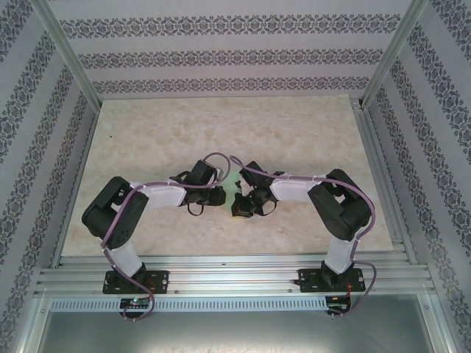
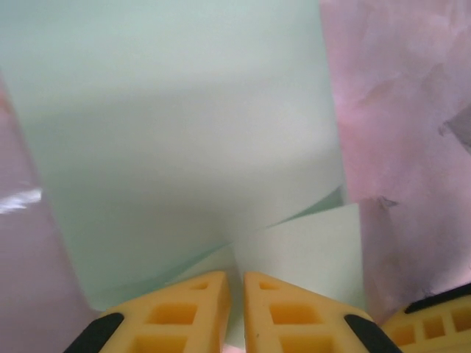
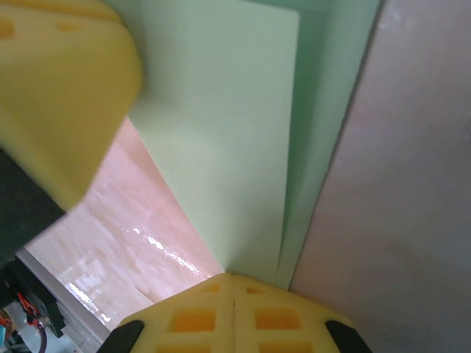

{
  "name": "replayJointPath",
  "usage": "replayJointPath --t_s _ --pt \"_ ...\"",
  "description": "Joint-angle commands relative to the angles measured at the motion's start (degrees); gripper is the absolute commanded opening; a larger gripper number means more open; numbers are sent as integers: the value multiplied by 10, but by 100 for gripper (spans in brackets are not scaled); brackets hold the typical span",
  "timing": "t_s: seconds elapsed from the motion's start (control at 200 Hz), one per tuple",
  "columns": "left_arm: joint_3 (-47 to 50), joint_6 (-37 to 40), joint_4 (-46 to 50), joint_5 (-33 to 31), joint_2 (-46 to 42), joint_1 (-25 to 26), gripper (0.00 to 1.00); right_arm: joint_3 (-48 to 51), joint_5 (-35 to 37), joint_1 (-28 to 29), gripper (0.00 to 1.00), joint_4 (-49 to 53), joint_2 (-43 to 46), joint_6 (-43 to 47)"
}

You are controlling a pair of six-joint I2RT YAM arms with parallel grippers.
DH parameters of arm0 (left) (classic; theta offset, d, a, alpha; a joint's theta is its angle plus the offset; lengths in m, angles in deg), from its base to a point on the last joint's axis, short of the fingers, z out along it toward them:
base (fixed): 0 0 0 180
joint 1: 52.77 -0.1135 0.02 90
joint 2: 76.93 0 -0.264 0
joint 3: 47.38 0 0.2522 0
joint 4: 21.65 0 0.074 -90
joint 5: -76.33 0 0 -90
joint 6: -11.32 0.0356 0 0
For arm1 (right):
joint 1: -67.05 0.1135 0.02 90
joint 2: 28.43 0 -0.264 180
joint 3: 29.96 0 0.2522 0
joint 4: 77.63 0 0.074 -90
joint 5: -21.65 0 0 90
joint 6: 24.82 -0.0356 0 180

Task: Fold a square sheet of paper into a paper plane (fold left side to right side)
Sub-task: Third fold the triangle at the center of the table.

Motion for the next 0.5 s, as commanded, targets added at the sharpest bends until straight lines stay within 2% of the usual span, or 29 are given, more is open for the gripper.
replayJointPath --t_s 0.0,0.24,0.495 --pt "30 22 -12 -96 -10 -43 18 35 87 -10 0 76 -32 5" --pt "37 31 -33 -83 -20 -86 19 35 85 -11 0 76 -32 5" --pt "27 38 -10 -35 -88 -90 19 34 83 -11 0 73 -30 3"
